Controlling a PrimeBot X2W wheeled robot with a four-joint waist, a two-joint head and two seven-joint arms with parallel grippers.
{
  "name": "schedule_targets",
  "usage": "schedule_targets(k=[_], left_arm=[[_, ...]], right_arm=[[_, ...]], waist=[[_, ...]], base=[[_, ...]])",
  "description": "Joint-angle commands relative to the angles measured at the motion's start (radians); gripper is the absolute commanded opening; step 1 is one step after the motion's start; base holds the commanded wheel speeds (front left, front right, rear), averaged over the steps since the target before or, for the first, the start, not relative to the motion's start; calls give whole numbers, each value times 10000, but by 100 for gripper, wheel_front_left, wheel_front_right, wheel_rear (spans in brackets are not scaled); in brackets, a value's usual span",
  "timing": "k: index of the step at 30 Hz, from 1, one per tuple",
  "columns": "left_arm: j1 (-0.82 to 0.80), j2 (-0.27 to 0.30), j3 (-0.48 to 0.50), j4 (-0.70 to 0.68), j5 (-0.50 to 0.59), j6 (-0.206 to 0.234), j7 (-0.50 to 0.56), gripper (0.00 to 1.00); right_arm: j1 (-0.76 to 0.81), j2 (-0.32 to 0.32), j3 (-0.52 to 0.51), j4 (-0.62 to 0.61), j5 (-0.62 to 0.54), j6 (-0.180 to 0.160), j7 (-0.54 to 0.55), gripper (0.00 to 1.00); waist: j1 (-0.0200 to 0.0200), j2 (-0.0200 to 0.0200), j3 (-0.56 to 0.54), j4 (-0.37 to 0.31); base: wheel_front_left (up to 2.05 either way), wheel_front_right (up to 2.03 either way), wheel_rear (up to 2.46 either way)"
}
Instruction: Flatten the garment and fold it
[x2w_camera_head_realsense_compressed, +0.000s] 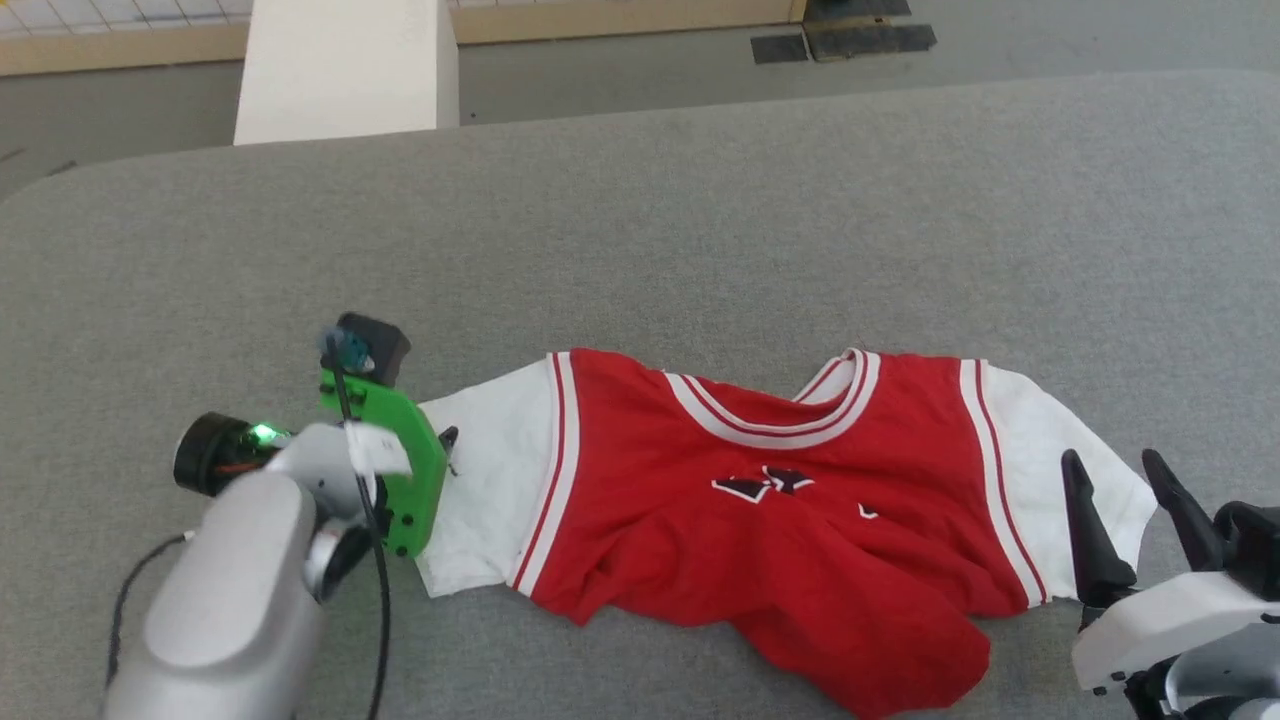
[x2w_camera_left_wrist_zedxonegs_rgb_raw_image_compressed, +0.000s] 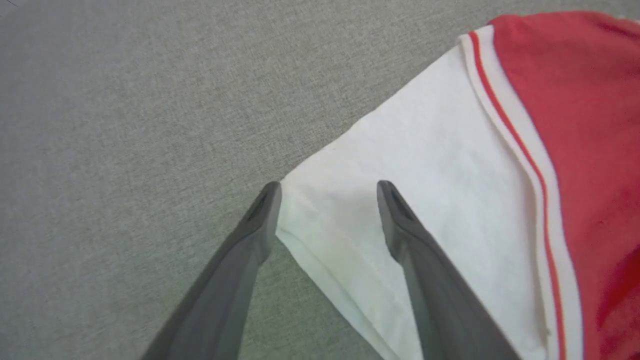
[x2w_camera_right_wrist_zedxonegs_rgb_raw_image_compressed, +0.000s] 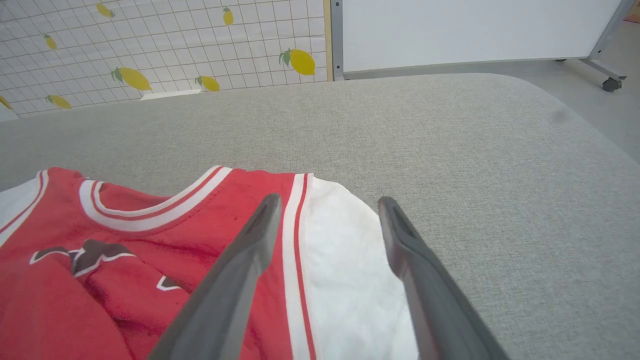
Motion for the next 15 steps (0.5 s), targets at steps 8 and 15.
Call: schedule_targets(k=[8,15], left_arm=[[-1113,1246,-734,247,-1739,-38,2406,100],[-1270,1256,-1116,808,-1982,-39,2378,100]], right_arm=[[-291,183,264,243,-283,-17,-195,100],[-414,234,361,384,-331,-17,-283,100]], waist=[[-1,13,360,-303],[-1,13,556,-389]], base=[[0,0,0],[0,0,0]])
